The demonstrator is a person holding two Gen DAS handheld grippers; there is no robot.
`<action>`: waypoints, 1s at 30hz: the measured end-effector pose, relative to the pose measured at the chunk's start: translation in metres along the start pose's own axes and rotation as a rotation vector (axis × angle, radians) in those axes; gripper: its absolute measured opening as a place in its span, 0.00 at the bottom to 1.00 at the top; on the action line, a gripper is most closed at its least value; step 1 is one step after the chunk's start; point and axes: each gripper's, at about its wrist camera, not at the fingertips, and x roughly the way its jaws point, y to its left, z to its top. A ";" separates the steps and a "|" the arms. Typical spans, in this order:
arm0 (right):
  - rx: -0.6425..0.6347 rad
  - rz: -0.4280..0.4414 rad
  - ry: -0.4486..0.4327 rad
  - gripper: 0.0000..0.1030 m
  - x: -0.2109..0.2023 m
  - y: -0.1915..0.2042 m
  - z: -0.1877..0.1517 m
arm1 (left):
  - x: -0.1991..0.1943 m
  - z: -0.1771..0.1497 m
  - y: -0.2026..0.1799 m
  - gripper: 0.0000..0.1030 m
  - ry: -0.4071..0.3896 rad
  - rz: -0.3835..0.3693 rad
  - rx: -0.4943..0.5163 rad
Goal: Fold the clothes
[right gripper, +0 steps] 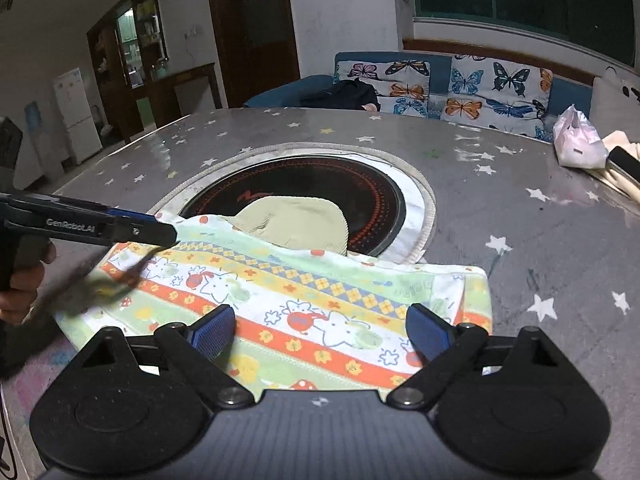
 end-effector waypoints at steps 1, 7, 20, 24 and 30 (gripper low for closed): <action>-0.003 0.004 0.005 0.92 0.001 0.002 -0.001 | -0.003 0.000 -0.001 0.67 -0.003 0.008 -0.001; -0.072 0.039 0.012 0.92 -0.007 0.027 -0.004 | -0.022 -0.005 -0.006 0.87 -0.018 0.054 0.002; -0.288 0.131 0.024 0.87 -0.025 0.099 -0.009 | -0.063 -0.023 0.017 1.00 -0.033 0.110 -0.094; -0.357 0.180 0.046 0.77 -0.018 0.124 -0.006 | -0.071 -0.026 0.026 1.00 -0.045 0.115 -0.104; -0.465 0.231 0.080 0.67 -0.004 0.160 -0.005 | -0.073 -0.025 0.040 1.00 -0.031 0.080 -0.163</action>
